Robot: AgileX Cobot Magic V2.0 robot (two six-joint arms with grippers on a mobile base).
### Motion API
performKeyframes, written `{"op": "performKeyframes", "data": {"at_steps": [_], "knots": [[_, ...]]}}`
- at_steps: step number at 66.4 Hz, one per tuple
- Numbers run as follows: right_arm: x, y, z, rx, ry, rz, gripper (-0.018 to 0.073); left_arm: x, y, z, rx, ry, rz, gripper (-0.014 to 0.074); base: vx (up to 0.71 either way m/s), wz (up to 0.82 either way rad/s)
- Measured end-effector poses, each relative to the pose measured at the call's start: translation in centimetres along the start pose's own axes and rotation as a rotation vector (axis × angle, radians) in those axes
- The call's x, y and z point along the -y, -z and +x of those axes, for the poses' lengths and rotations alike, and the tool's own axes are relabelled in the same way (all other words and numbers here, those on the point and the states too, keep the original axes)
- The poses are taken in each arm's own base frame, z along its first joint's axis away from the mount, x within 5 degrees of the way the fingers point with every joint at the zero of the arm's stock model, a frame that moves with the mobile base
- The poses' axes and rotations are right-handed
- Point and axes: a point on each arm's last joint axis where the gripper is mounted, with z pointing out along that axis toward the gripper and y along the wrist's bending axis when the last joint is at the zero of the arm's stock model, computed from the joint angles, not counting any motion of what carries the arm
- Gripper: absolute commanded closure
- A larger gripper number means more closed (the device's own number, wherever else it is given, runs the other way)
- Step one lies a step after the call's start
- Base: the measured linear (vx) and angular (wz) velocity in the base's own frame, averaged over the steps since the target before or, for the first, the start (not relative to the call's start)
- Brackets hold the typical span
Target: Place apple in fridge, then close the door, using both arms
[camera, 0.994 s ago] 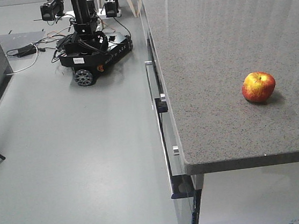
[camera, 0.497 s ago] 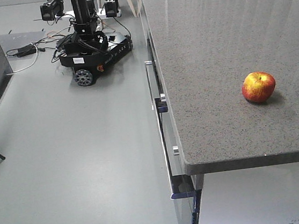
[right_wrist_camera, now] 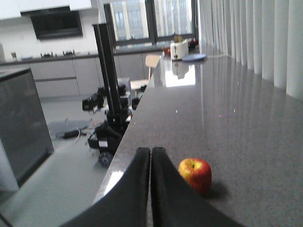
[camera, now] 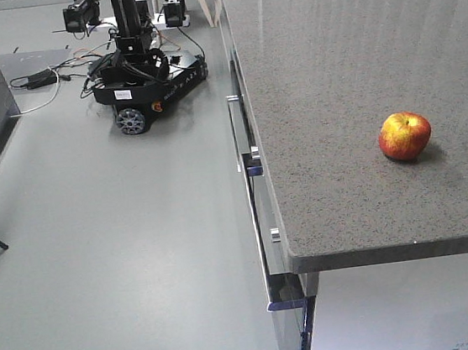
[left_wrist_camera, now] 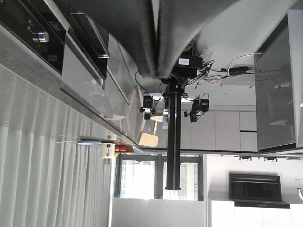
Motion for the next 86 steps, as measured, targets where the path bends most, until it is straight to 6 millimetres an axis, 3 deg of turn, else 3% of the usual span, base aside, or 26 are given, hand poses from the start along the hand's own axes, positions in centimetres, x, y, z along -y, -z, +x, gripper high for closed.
{"op": "performKeyframes", "data": {"at_steps": [9, 16, 24, 36, 43, 55, 71, 86], "knots": [[-0.3, -2.3, -2.3, -0.183, 0.01, 0.009, 0.0533, 0.0, 0.0, 0.0, 0.0, 0.0, 0.0, 0.0602, 0.0, 0.0], [-0.4, -4.9, -2.9, -0.346, 0.012, 0.021, 0.0447, 0.0, 0.0, 0.0, 0.0, 0.0, 0.0, 0.0602, 0.0, 0.0], [-0.4, -7.7, -2.9, -0.522, 0.021, 0.029, 0.0279, 0.0, 0.0, 0.0, 0.0, 0.0, 0.0, 0.0602, 0.0, 0.0], [0.1, -12.2, -1.2, -0.72, 0.033, 0.048, -0.0018, 0.0, 0.0, 0.0, 0.0, 0.0, 0.0, 0.0602, 0.0, 0.0], [0.5, -14.6, 0.0, -0.801, 0.036, 0.077, -0.012, 0.0, 0.0, 0.0, 0.0, 0.0, 0.0, 0.0602, 0.0, 0.0], [1.3, -18.4, 0.8, -0.868, 0.003, 0.135, -0.0128, 0.0, 0.0, 0.0, 0.0, 0.0, 0.0, 0.0602, 0.0, 0.0], [4.1, -23.6, 1.5, -0.931, -0.042, 0.216, -0.0106, 0.0, 0.0, 0.0, 0.0, 0.0, 0.0, 0.0602, 0.0, 0.0], [4.9, -27.9, 1.9, -0.955, -0.028, 0.21, -0.0099, 0.0, 0.0, 0.0, 0.0, 0.0, 0.0, 0.0602, 0.0, 0.0]]}}
